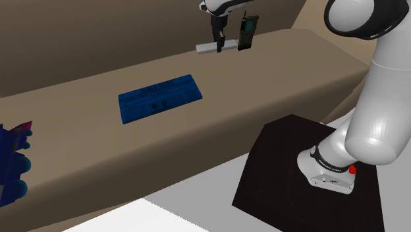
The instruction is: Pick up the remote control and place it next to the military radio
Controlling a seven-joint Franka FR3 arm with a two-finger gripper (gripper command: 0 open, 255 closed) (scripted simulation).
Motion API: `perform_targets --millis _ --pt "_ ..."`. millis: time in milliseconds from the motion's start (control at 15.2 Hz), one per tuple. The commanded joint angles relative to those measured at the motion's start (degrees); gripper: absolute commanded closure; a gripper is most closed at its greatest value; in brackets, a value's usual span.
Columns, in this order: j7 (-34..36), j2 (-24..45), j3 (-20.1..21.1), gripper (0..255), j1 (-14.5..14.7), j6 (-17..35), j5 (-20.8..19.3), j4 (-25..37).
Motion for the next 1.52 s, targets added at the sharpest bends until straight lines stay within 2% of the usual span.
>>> perform_targets --millis 0,528,594,924,1188,1452 --pt "0.0 0.1 0.0 255 0.0 1.5 0.0 -1.3" --pt "0.0 0.1 0.0 255 0.0 1.5 0.0 -1.3" --pt "0.0 0.1 0.0 0 0.0 1.5 0.0 -1.3" --pt "0.0 0.1 0.0 0 0.0 1.5 0.0 -1.3" --pt "0.2 -2.0 -0.1 0 0.2 -4.9 -0.3 2.9" --pt "0.2 -2.0 -0.1 0 0.2 -4.9 -0.3 2.9"
